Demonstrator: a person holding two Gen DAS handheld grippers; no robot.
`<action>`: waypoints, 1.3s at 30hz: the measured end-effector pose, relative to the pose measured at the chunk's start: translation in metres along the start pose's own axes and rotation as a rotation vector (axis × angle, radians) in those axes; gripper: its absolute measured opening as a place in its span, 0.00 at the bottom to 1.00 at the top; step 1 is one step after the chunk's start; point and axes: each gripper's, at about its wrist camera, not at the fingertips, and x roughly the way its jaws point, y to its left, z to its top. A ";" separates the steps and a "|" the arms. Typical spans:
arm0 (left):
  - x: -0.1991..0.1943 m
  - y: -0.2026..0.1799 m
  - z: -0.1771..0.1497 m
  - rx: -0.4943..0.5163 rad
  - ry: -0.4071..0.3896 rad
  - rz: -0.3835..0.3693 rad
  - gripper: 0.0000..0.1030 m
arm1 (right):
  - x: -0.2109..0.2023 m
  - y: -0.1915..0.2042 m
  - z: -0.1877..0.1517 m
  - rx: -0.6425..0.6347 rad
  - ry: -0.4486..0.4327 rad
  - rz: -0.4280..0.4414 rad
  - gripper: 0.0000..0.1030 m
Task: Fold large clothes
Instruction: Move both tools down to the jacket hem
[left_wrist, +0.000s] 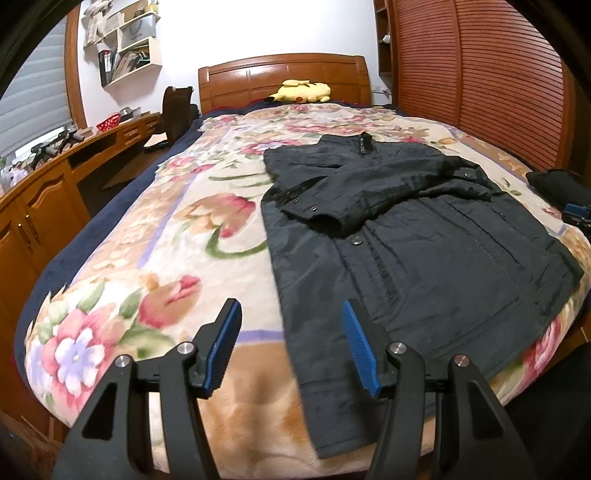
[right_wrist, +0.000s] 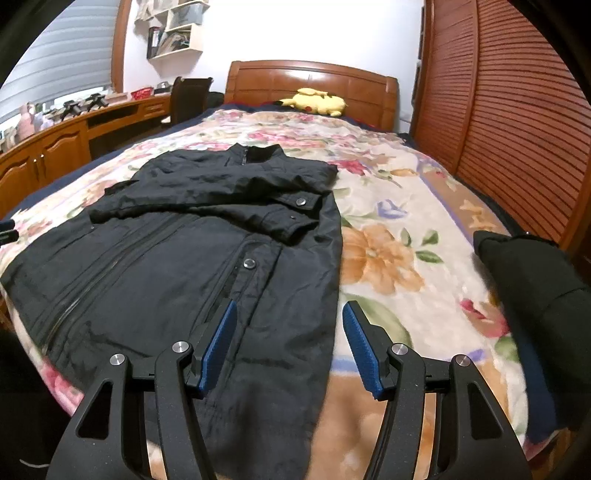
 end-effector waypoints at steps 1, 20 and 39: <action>0.000 0.003 -0.002 -0.005 0.003 0.000 0.54 | -0.002 0.000 0.000 -0.004 0.001 -0.002 0.59; -0.001 0.011 -0.028 -0.049 0.017 -0.014 0.54 | -0.011 0.009 -0.015 -0.073 0.080 -0.001 0.65; 0.015 0.001 -0.038 0.020 0.083 -0.025 0.54 | 0.018 0.015 -0.048 -0.055 0.163 0.048 0.65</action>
